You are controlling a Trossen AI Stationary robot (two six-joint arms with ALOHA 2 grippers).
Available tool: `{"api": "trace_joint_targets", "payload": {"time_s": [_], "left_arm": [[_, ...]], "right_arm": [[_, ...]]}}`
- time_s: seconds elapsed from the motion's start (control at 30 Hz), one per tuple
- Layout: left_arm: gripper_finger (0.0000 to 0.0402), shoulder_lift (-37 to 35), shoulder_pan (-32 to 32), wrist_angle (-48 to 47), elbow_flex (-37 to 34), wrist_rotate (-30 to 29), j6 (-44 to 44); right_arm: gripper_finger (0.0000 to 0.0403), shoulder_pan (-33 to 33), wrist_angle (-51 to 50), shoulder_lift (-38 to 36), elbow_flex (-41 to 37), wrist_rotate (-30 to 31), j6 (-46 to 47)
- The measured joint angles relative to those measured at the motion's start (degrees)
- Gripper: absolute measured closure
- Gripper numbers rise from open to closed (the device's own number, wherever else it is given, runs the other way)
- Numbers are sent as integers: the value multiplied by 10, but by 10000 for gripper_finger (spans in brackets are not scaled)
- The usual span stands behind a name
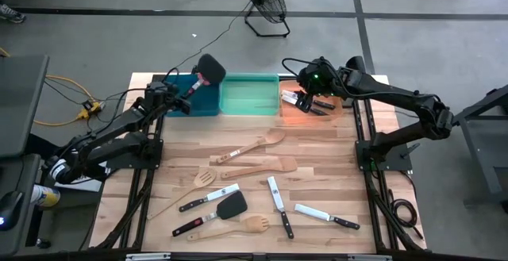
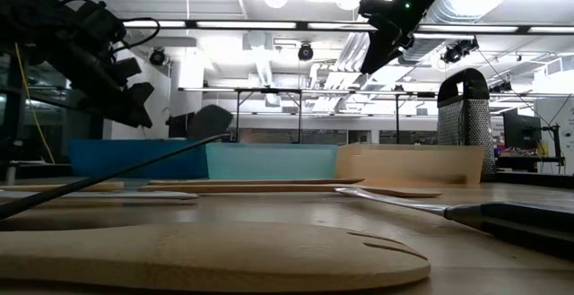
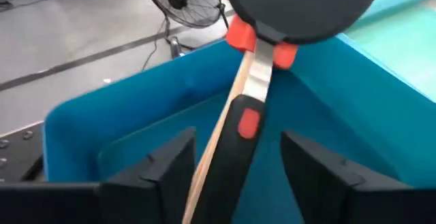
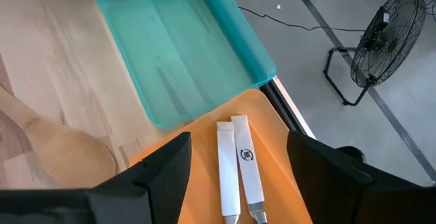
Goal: Pick & Place Kitchen Items
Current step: Put the black spatula into the blue bin, then put the knife into the orange bin
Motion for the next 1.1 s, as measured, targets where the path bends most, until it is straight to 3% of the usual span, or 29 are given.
{"api": "trace_joint_targets", "payload": {"time_s": [0.17,0.43,0.7,0.9,1.1], "left_arm": [[158,0,0,0,0,0,0],[169,0,0,47,0,13,-44],[188,0,0,127,1,113,-103],[205,0,-1,96,29,194,-137],[223,0,-1,-1,90,237,-137]], "right_arm": [[169,0,0,0,0,-1,1],[169,0,0,0,0,-1,1],[169,0,0,0,0,-1,8],[169,0,0,0,0,-1,17],[169,0,0,0,0,-1,31]]}}
